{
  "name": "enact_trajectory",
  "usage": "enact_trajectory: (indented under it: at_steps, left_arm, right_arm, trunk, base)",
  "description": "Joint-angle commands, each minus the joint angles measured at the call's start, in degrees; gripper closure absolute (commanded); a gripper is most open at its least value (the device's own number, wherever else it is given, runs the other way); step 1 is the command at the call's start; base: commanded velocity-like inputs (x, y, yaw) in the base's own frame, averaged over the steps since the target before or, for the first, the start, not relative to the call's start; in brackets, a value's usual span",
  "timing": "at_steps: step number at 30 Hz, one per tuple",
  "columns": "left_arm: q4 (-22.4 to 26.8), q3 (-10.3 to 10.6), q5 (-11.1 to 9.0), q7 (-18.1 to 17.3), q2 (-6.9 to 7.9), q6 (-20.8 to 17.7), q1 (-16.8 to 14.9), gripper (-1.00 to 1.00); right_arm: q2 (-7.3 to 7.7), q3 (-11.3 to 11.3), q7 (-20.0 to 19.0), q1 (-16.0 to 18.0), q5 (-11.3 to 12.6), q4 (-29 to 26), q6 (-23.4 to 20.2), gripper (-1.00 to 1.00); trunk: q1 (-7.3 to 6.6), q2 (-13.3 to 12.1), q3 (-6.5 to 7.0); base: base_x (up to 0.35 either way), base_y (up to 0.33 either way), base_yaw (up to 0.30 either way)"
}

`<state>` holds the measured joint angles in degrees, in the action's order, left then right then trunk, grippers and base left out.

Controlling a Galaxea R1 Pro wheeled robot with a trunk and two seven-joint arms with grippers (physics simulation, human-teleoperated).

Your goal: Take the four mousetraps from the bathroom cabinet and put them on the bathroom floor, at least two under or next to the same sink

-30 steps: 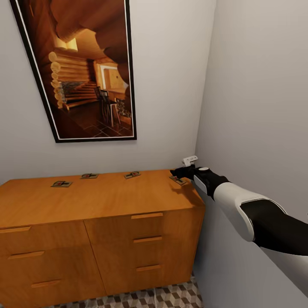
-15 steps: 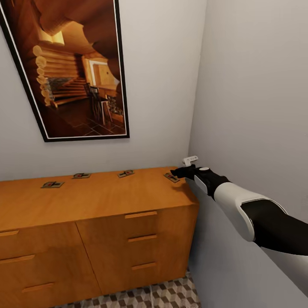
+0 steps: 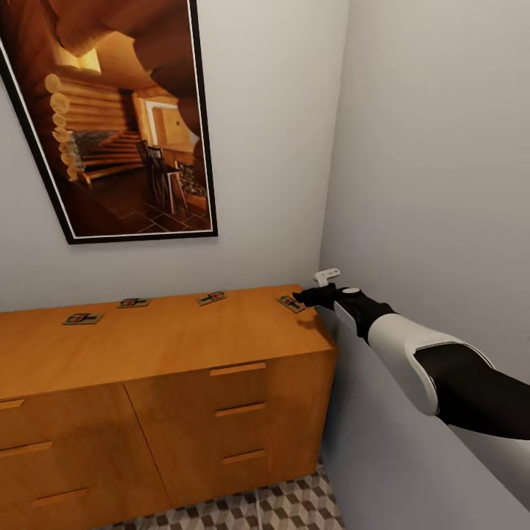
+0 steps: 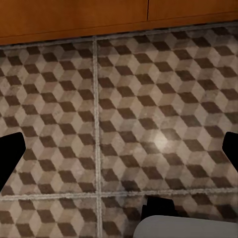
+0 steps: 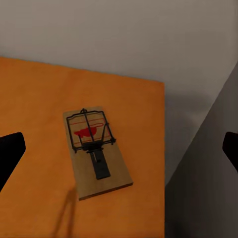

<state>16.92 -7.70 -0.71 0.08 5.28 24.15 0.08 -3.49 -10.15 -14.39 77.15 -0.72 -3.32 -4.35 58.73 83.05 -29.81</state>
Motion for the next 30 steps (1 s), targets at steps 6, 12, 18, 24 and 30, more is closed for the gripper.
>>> enact_trajectory:
  at_steps: [6,12,18,24,30]
  left_arm:
    - [0.0,0.0,-0.1,0.0,0.0,0.1,0.0,-1.0]
    - [0.0,0.0,-0.1,0.0,0.0,0.1,0.0,-1.0]
    - [0.0,0.0,-0.1,0.0,0.0,0.1,0.0,-1.0]
    - [0.0,0.0,-0.1,0.0,0.0,0.1,0.0,-1.0]
    - [0.0,0.0,-0.1,0.0,0.0,0.1,0.0,-1.0]
  right_arm:
    - [-0.24,-0.2,-0.1,0.0,-0.1,-0.1,-0.3,-1.0]
    - [-0.38,-0.2,-0.1,0.0,-0.1,-0.1,-0.3,-1.0]
    - [-0.45,-0.2,-0.1,0.0,-0.1,-0.1,-0.3,-1.0]
    - [-0.46,-0.2,-0.1,0.0,-0.1,-0.1,-0.3,-1.0]
    - [-0.47,-0.2,0.0,0.0,-0.1,0.0,-0.3,-1.0]
  trunk:
    - [0.0,0.0,-0.06]
    - [0.0,0.0,-0.06]
    - [0.0,0.0,-0.06]
    - [0.0,0.0,-0.06]
    - [0.0,0.0,-0.06]
  base:
    - [0.0,0.0,-0.002]
    - [0.0,0.0,0.0]
    - [0.0,0.0,0.0]
    - [0.0,0.0,0.0]
    - [0.0,0.0,0.0]
